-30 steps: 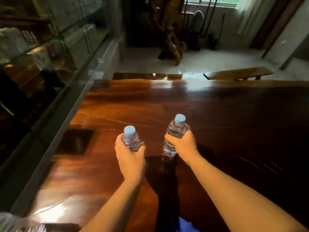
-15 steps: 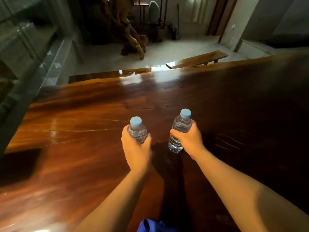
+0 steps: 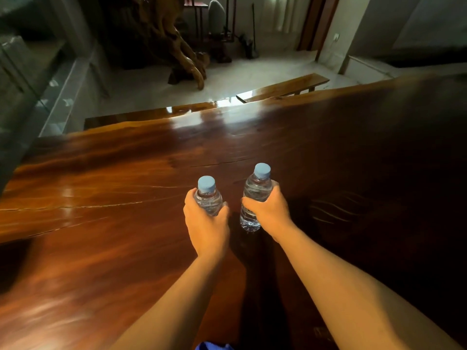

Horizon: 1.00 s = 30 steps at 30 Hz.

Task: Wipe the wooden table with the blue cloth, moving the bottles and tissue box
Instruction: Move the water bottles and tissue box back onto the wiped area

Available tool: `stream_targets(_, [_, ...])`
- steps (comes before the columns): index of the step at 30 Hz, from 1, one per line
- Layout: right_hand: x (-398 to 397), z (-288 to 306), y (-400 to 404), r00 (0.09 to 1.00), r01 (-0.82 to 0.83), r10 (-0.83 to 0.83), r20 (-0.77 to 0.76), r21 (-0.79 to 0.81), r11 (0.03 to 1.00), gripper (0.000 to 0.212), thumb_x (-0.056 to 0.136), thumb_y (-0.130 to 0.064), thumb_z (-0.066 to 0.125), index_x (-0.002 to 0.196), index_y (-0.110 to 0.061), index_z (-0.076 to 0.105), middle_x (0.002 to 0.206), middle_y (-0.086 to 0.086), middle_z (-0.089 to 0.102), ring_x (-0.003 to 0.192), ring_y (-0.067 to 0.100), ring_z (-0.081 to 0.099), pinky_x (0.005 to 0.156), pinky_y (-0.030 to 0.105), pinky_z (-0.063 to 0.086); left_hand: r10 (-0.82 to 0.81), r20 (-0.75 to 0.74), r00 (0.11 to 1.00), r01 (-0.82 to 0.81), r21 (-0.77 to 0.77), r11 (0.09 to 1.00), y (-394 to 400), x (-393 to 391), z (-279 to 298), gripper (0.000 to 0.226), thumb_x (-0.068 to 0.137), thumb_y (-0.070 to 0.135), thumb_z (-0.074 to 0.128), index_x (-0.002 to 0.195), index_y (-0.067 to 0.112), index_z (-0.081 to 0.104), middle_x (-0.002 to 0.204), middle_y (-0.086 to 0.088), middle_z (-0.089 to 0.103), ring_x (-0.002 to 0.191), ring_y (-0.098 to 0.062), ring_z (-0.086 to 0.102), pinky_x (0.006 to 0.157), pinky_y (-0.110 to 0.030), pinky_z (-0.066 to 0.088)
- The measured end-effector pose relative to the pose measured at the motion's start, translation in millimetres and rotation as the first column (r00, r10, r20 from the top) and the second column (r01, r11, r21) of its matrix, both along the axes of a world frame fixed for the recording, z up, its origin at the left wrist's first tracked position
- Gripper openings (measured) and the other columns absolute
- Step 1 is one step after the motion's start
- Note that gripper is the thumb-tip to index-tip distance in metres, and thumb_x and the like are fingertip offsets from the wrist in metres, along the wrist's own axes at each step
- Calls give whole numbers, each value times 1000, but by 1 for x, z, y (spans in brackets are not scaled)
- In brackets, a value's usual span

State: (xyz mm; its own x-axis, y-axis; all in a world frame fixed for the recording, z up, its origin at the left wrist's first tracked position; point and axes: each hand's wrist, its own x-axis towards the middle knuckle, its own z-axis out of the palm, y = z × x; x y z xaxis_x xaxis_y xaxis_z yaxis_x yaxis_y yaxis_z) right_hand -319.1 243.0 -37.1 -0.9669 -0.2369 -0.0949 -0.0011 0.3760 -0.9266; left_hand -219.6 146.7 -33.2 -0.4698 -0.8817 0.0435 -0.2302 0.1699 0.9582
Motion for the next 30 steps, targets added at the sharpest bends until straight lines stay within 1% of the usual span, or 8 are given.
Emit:
stream_targets(3, [-1,-3,0,1000,-5,5,1,10,1000,70,61,-33,82,121,-28,47,102,-9,65,93,13,64,82,32,53,8,-7,1000,-8,15,1000,5,-6,0,71,74,24,77,132,28,36,116,11,44,111,-18,52,90,-36,47])
stream_targets(9, [0,-5,0,1000,-6,6,9,-10,1000,70,61,-32,83,121,-30,46,103,-8,64,95,15,64,86,36,53,-4,-22,1000,5,34,999,8,-7,-1,79,73,25,80,137,27,34,133,1,49,119,-20,52,94,-36,46])
stream_targets(13, [0,-1,0,998,-25,27,55,-36,999,75,60,-31,83,124,-31,44,105,-7,65,97,16,64,87,39,54,-51,-10,999,51,7,999,8,1,1,96,68,27,85,144,25,26,147,-1,37,134,-18,37,102,-31,36])
stream_targets(17, [0,3,6,992,-74,79,100,-54,996,96,57,-27,88,136,-31,34,120,-2,61,109,21,60,95,43,50,-61,25,998,61,6,998,10,16,13,111,64,32,88,149,21,18,153,-7,28,142,-19,23,105,-30,28])
stream_targets(20, [8,11,15,986,-82,90,140,-57,995,113,58,-23,90,146,-33,21,137,-1,52,121,22,53,102,46,44,-35,71,997,37,-21,999,10,39,23,106,68,35,84,149,18,18,153,-9,28,142,-20,25,105,-29,28])
stream_targets(22, [16,16,25,989,-52,54,139,-13,999,113,60,-24,89,148,-34,18,145,1,44,128,25,46,104,46,41,-20,103,995,24,-35,999,12,59,30,99,72,36,81,149,17,20,152,-10,31,142,-22,27,109,-34,31])
stream_targets(26, [53,26,44,987,-83,73,141,67,994,102,66,-26,86,147,-28,25,147,7,41,131,28,43,105,47,39,75,103,992,-68,-73,995,17,107,55,84,78,38,75,145,13,31,147,-9,37,138,-19,32,107,-29,31])
stream_targets(30, [111,35,47,967,-226,214,138,77,971,90,68,-27,84,144,-23,36,141,8,48,126,26,47,100,40,42,165,92,982,-159,-77,984,35,170,78,69,81,40,72,139,19,40,141,-2,44,132,-15,40,106,-30,36])
